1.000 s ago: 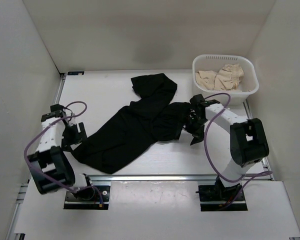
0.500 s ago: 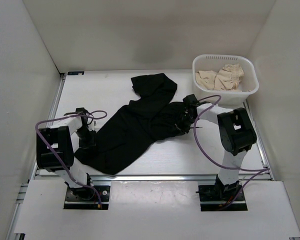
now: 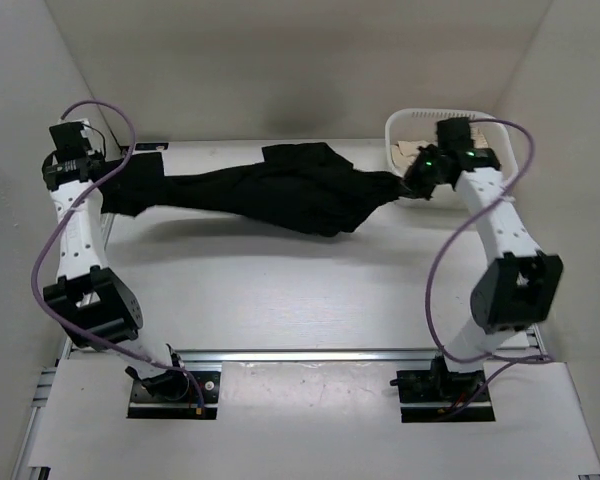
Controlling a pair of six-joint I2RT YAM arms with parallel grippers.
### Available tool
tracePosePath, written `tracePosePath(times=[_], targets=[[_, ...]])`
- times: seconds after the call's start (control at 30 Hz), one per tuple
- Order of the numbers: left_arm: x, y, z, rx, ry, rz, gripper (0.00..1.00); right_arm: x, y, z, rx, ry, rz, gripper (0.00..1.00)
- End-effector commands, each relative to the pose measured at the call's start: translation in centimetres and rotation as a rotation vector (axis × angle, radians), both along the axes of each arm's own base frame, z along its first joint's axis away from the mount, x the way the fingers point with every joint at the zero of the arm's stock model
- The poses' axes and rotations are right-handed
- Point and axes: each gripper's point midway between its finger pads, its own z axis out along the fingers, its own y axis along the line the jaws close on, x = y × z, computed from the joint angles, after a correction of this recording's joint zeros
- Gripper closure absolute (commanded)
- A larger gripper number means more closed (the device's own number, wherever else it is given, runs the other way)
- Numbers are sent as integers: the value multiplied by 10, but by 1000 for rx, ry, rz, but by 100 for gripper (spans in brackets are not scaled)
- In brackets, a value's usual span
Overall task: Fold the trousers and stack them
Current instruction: Flatten the trousers out
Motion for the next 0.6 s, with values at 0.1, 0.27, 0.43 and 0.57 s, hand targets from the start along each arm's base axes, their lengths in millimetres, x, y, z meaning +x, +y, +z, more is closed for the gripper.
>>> tracePosePath(times=[0.1,0.27,0.43,0.57], targets=[[-64,6,-33,1,130,86,84,-91,-49,-30,-78,169,-18,100],[-136,-1,-112,-116,292,146,45,-154,-56,-82,-70,321,-45,100],[-204,-8,-162,-212,408,246,14,-186,-66,-106,-104,383,-67,100],[-193,-16,-140,-275,359,208,14,-183,-69,-108,-113,368,-73,100]])
